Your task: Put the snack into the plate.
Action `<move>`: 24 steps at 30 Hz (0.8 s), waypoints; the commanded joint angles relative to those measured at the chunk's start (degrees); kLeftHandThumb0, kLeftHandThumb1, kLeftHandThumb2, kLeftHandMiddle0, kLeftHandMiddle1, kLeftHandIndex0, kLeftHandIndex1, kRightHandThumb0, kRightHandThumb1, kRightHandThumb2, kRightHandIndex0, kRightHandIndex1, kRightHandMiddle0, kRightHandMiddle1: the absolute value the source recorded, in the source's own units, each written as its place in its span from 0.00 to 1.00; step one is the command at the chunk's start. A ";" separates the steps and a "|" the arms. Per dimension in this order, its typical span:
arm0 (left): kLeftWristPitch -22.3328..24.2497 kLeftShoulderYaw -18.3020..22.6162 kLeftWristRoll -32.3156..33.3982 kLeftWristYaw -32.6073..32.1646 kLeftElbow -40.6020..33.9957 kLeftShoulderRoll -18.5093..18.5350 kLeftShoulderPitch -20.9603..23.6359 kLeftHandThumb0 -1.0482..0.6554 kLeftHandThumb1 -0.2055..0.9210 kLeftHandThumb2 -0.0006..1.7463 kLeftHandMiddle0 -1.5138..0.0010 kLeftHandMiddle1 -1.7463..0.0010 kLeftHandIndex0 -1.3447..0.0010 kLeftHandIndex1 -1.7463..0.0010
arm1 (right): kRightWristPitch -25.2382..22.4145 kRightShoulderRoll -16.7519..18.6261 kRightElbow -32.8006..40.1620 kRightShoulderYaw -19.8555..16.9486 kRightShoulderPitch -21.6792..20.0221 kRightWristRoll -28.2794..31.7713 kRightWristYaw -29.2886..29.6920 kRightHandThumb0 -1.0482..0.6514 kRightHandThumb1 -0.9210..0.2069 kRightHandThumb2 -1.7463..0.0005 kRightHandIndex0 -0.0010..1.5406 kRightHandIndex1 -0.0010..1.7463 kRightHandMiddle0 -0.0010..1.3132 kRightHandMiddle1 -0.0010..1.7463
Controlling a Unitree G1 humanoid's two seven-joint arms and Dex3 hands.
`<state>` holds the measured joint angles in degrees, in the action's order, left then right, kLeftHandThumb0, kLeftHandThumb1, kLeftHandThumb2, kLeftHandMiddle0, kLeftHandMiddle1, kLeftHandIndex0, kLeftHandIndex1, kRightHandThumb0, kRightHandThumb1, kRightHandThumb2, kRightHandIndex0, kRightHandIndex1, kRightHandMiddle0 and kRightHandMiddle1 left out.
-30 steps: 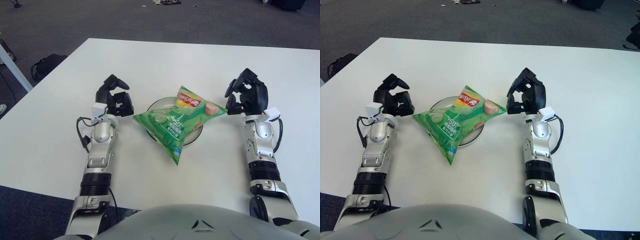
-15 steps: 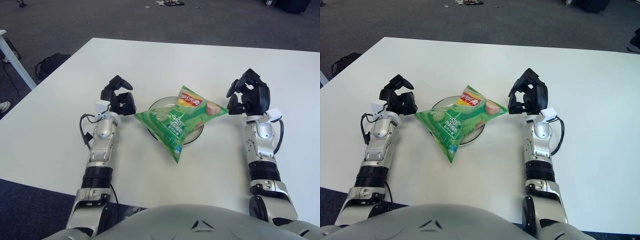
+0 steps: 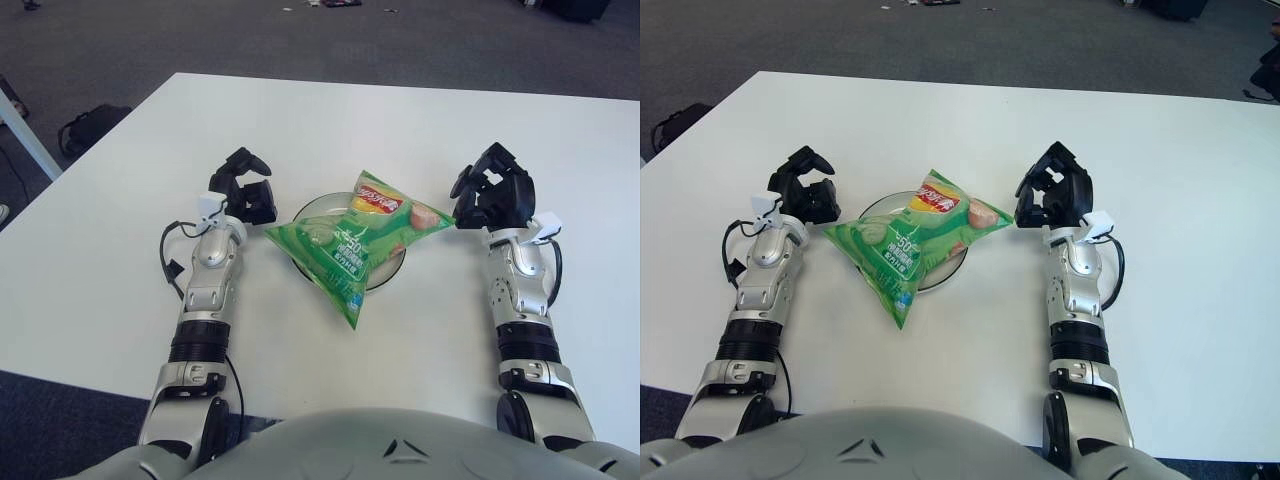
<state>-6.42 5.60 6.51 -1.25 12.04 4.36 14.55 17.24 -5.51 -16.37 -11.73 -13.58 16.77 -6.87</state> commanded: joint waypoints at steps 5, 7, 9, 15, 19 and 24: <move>0.51 0.32 -0.25 1.01 1.65 0.21 2.23 0.30 0.35 0.84 0.08 0.00 0.46 0.00 | -3.72 5.01 -2.21 -0.31 8.63 2.23 0.01 0.61 0.90 0.00 0.60 0.95 0.54 1.00; 0.44 0.31 -0.33 0.96 1.64 0.11 2.34 0.30 0.35 0.84 0.08 0.00 0.46 0.00 | -4.14 5.03 -1.93 -0.40 8.69 2.29 -0.16 0.61 0.90 0.00 0.60 0.95 0.54 1.00; 0.35 0.20 -0.51 0.69 1.37 -0.16 2.29 0.30 0.35 0.84 0.08 0.00 0.46 0.00 | -4.46 4.97 -1.66 -0.48 8.82 2.44 -0.60 0.61 0.90 0.00 0.61 0.95 0.54 1.00; 0.40 -0.02 -0.97 -0.16 0.57 -0.94 2.01 0.30 0.36 0.84 0.09 0.00 0.47 0.00 | -4.93 4.76 -1.25 -0.80 9.05 2.70 -1.85 0.61 0.90 0.00 0.61 0.95 0.54 1.00; 0.13 -0.33 -1.85 -0.99 0.00 -1.43 1.65 0.30 0.36 0.84 0.08 0.00 0.47 0.00 | -5.23 4.40 -1.11 -0.76 9.12 2.62 -2.48 0.61 0.90 0.00 0.61 0.94 0.54 1.00; -1.17 -1.03 -3.65 -1.68 -0.56 -1.57 1.19 0.30 0.36 0.84 0.08 0.00 0.47 0.00 | -5.73 3.98 -0.83 -0.78 9.27 2.63 -3.08 0.61 0.90 0.00 0.61 0.94 0.54 1.00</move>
<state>-6.49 5.08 4.16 -2.11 12.36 3.08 15.71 12.39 -4.55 -13.61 -12.47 -12.32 18.75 -9.54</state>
